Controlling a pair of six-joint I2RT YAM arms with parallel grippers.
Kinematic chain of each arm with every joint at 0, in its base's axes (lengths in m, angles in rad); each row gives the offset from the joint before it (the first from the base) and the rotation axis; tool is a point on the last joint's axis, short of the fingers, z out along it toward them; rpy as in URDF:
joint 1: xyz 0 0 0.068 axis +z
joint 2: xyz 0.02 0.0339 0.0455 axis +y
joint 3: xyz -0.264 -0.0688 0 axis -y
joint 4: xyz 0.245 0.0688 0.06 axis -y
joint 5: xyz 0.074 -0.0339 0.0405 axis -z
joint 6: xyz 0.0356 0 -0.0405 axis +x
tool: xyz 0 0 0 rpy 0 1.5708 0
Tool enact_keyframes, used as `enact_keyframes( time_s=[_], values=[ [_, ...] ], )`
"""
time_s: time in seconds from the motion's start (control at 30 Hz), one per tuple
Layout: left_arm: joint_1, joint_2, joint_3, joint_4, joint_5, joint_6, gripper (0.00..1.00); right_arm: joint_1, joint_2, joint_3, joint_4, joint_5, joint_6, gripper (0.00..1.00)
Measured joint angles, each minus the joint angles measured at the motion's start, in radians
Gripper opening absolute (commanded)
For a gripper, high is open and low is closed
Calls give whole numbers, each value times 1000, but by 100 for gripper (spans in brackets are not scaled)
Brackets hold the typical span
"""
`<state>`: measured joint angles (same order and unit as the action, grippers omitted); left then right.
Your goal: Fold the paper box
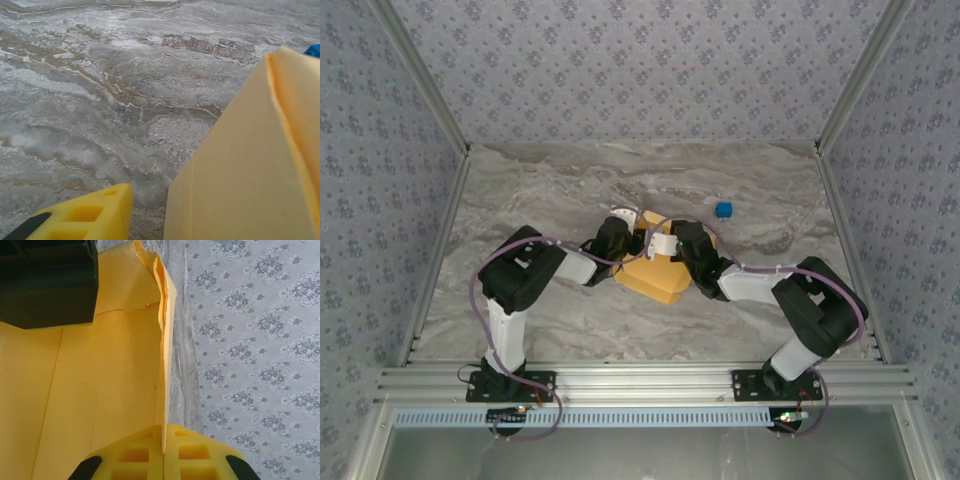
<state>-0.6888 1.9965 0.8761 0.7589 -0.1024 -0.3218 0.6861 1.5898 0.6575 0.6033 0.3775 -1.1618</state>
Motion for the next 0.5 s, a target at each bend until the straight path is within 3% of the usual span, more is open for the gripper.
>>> enact_keyframes(
  time_s=[0.5],
  values=[
    [2,-1,29,-17,32,18,23,0,0,0,-2,1,11,0]
  ],
)
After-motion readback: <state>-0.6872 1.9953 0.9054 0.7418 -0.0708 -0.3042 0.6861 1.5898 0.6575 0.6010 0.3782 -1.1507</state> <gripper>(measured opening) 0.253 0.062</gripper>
